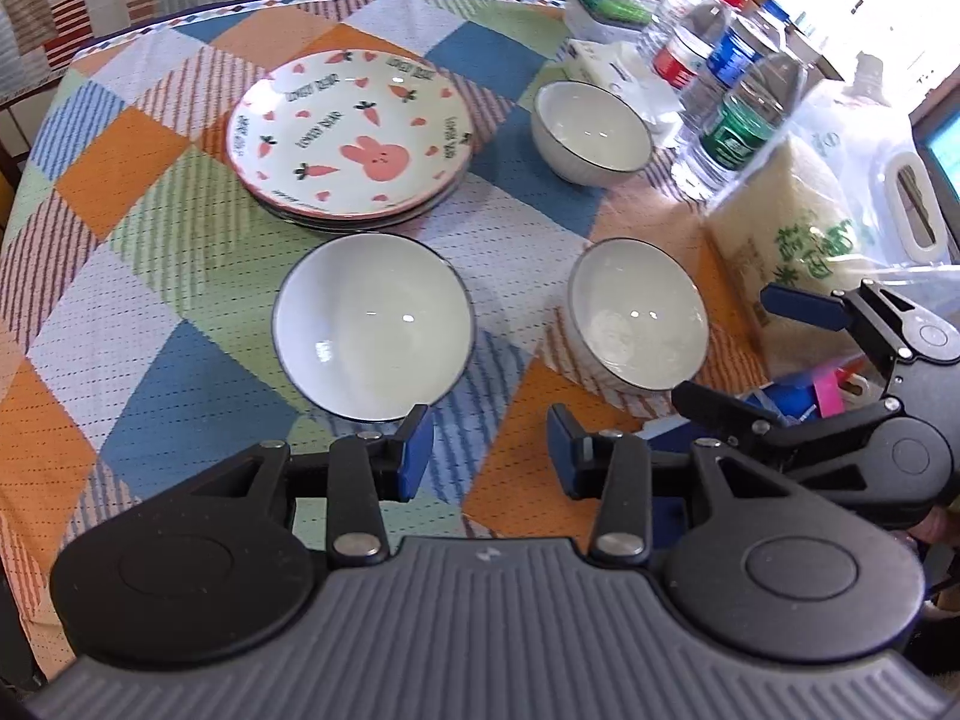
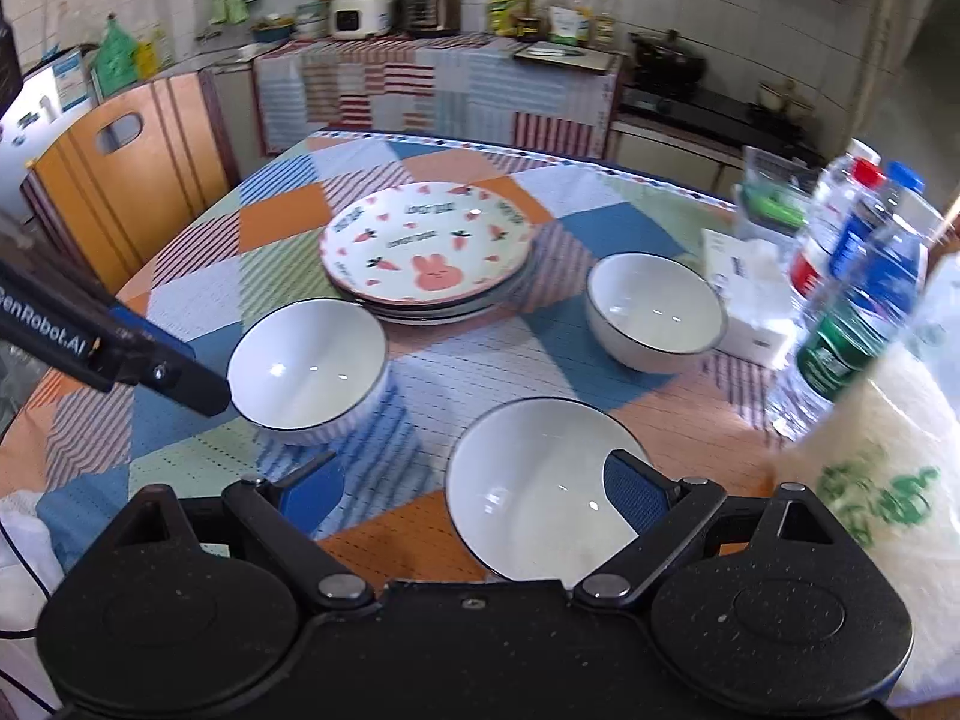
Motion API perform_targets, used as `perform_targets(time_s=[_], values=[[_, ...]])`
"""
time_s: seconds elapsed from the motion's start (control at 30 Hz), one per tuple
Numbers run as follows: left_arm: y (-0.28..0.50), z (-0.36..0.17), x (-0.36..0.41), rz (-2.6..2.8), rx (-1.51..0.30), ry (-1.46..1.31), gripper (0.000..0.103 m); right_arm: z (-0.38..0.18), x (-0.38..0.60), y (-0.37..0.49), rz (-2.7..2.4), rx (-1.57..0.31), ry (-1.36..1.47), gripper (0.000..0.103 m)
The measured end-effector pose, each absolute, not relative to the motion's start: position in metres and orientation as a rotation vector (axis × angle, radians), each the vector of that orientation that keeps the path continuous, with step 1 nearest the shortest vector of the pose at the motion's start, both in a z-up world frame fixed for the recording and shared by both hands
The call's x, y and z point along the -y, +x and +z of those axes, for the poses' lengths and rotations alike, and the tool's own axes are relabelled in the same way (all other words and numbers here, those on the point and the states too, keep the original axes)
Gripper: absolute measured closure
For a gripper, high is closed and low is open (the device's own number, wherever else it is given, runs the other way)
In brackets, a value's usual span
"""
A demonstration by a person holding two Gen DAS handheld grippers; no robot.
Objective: Organize plates and bowls
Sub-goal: 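Move both tools to a second white bowl, then grip the second bowl rim with the left tool while the right tool grips its opposite rim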
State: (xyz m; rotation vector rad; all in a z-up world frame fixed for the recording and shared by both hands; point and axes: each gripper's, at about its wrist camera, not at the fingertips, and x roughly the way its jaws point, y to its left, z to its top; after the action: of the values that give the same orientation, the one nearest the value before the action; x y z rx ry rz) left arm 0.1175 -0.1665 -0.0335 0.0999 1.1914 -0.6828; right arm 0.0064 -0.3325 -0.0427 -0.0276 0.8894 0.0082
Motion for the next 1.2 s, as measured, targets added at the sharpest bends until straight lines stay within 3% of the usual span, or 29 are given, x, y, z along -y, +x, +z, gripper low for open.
perform_targets(time_s=[0.43,0.9,1.2], values=[[0.102,-0.033,0.229,-0.744,-1.168,0.180,0.061,-0.071,0.357,-0.009,-0.071,-0.936,-0.002,0.004],[0.106,-0.084,0.270,-0.697,-1.109,0.250,0.056,-0.139,0.353,0.011,-0.108,-0.989,0.017,0.004],[0.122,-0.111,0.288,-0.706,-1.118,0.246,0.056,-0.155,0.361,0.020,-0.114,-0.913,0.109,0.004]])
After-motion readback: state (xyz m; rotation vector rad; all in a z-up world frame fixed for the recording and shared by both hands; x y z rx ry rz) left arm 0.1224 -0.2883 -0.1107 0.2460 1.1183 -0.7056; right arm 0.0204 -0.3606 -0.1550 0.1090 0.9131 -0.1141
